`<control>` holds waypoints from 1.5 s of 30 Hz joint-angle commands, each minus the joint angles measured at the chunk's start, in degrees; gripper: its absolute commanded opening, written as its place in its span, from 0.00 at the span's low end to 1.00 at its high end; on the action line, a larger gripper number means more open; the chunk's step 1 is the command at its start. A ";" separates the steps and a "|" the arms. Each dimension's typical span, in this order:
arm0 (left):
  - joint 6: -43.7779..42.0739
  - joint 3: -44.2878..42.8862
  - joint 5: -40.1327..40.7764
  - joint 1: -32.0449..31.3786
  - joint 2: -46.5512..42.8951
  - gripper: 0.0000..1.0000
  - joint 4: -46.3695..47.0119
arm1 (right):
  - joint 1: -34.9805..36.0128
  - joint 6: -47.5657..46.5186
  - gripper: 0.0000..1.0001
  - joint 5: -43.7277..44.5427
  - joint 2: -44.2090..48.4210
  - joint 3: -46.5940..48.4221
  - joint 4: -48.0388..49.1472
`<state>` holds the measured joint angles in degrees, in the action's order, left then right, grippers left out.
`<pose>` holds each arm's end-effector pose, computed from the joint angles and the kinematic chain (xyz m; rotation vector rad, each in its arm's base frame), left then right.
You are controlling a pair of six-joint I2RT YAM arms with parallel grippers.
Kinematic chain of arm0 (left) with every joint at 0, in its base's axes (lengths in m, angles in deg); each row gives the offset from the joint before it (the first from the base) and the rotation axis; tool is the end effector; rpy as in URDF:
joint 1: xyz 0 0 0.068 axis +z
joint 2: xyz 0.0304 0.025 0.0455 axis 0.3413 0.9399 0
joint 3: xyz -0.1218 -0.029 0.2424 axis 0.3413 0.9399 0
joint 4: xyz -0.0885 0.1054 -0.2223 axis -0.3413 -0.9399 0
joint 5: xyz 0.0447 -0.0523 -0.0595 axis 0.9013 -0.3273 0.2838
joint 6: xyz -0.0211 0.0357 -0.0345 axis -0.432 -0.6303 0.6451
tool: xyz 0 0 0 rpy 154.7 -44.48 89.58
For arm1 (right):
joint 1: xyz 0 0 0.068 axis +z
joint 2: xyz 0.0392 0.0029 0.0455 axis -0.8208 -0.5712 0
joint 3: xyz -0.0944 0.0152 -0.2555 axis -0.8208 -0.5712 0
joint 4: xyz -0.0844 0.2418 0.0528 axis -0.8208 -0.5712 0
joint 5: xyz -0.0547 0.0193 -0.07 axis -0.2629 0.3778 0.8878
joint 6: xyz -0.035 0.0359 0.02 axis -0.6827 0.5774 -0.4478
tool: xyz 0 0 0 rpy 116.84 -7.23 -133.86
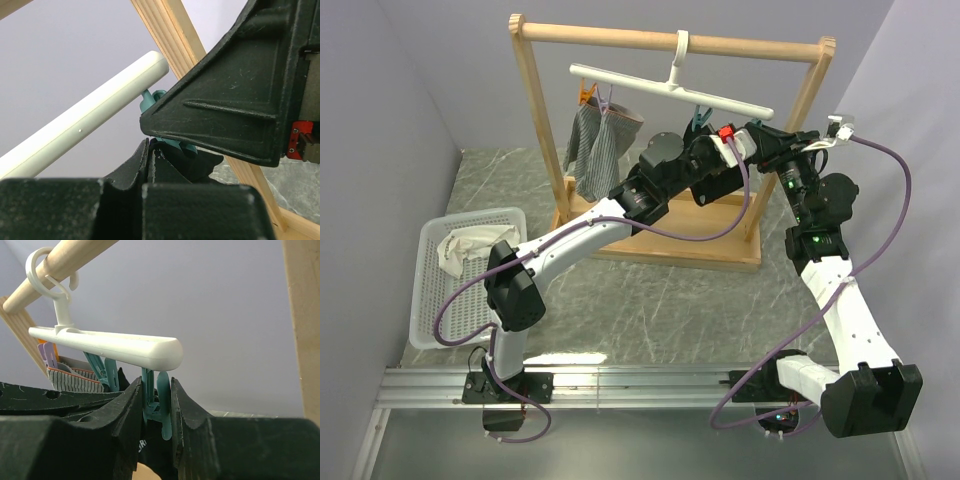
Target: Clip the underwear to the hanger
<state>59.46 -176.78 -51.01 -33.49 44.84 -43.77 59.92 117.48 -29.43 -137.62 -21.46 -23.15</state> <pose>0.2770 -0.3771 0.4468 0.9090 0.9658 -0.4032 0.2425 0.0301 0.4318 -0.0114 1.1757 0.6762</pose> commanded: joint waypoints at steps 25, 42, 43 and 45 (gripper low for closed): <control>2.63 -2.69 -1.46 0.80 -3.40 0.00 -0.09 | 0.08 0.34 0.14 0.63 -0.21 1.96 -0.64; 2.71 -3.13 -1.63 1.33 -3.22 0.00 -0.35 | -0.80 1.39 0.39 -0.42 -0.21 3.10 -1.35; 2.63 -3.22 -1.72 1.42 -3.22 0.01 -0.35 | -0.97 1.48 0.43 -0.60 -0.38 3.28 -1.08; 2.45 -3.22 -1.81 1.42 -3.13 0.01 -0.44 | -1.06 1.57 0.45 -1.56 -0.47 3.28 -0.82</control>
<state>60.97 -176.89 -51.56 -32.34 44.80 -45.12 59.26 118.51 -29.41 -137.97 -20.87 -25.36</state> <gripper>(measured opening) 0.013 0.440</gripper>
